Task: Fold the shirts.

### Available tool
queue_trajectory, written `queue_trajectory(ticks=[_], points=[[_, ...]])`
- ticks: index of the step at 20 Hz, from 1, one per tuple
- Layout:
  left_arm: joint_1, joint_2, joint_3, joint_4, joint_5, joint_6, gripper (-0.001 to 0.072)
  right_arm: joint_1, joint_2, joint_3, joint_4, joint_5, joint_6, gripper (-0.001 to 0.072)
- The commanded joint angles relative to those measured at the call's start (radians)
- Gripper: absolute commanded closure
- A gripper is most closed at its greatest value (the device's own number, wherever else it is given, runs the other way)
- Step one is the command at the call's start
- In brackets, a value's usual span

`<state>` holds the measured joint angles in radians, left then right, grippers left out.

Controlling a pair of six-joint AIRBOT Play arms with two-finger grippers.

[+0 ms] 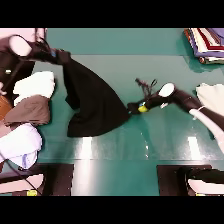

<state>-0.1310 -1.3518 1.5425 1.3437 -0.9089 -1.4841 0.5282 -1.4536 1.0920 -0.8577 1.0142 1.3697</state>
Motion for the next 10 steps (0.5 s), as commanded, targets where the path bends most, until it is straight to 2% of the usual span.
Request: queue_trajectory(ticks=[1, 6, 10], points=[[0.001, 0.186, 0.058, 0.064, -0.023, 0.0, 0.0687, -0.098, 0.125, 0.208, -0.268, 0.115, 0.073, 0.0699], [0.001, 0.52, 0.109, -0.029, -0.053, 0.0, 0.0686, -0.261, 0.367, 0.489, -0.306, 0.146, 0.072, 0.0699], [0.001, 0.66, 0.109, -0.14, -0.1, 0.0, 0.0687, -0.33, 0.488, 0.616, -0.323, 0.157, 0.072, 0.0699]])
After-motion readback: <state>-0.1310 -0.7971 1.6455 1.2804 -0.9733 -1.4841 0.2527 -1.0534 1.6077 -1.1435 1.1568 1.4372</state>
